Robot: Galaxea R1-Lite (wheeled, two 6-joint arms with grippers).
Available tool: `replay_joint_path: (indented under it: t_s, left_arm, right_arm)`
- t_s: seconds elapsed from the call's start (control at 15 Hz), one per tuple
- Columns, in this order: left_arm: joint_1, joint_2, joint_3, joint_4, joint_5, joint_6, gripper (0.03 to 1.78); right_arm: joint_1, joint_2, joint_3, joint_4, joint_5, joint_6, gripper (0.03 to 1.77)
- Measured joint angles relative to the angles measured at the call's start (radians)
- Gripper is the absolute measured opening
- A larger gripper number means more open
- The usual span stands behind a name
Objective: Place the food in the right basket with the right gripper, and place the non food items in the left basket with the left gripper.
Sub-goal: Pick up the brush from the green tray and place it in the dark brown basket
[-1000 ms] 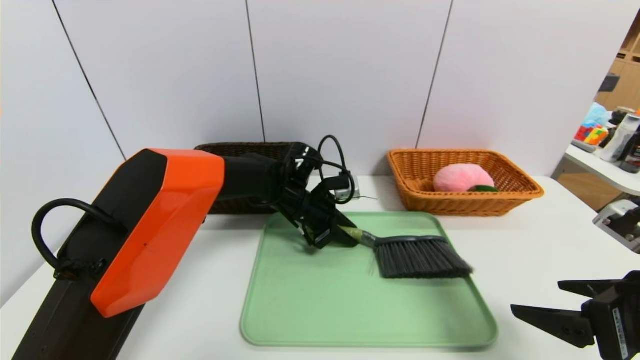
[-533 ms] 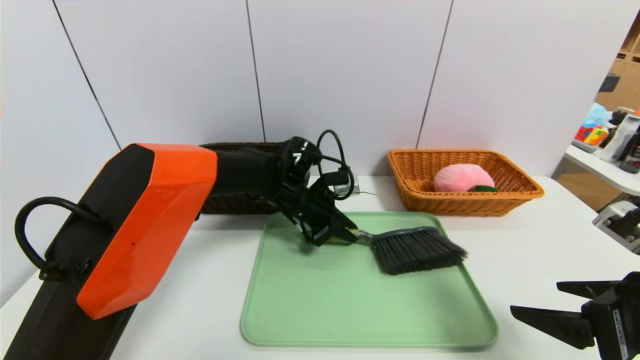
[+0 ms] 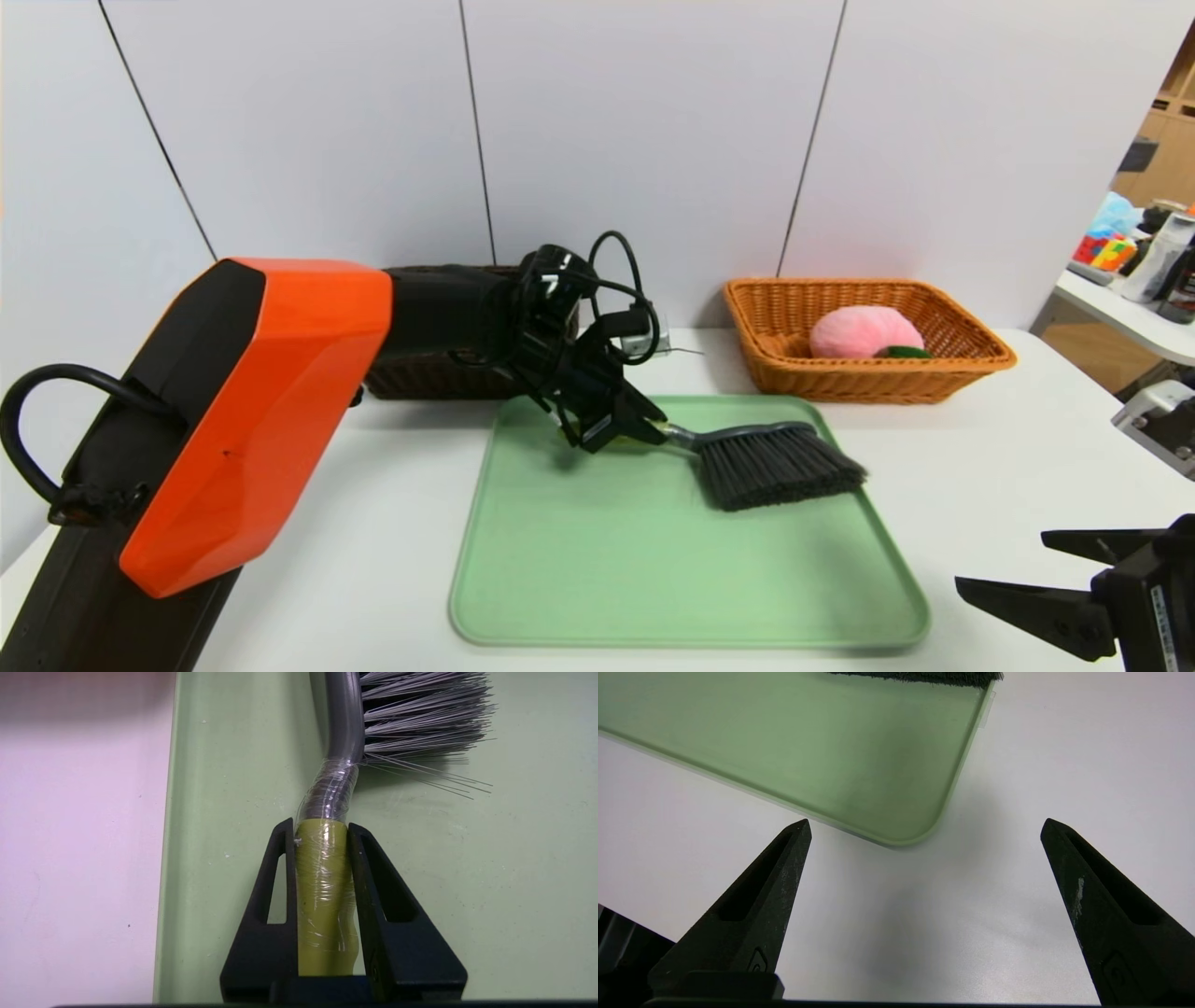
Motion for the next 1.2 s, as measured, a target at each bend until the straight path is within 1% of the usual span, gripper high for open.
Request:
replay_joint_path:
  t_s: [1.0, 1.07, 1.13, 1.2]
  left_arm:
    - [0.004, -0.048, 0.0, 0.002, -0.001, -0.005, 0.38]
    - [0.005, -0.05, 0.001, 0.002, -0.001, -0.005, 0.29]
    - [0.006, -0.05, 0.005, 0.003, 0.0, -0.005, 0.04]
    - [0.005, -0.046, 0.009, 0.004, 0.0, -0.004, 0.05]
  right_arm:
    - [0.0, -0.001, 0.001, -0.001, 0.004, 0.0, 1.7]
    - [0.0, -0.001, 0.0, -0.001, 0.013, 0.0, 1.7]
    - [0.0, -0.001, 0.0, -0.001, 0.017, 0.0, 1.7]
    - [0.0, -0.001, 0.0, -0.001, 0.019, 0.0, 1.7]
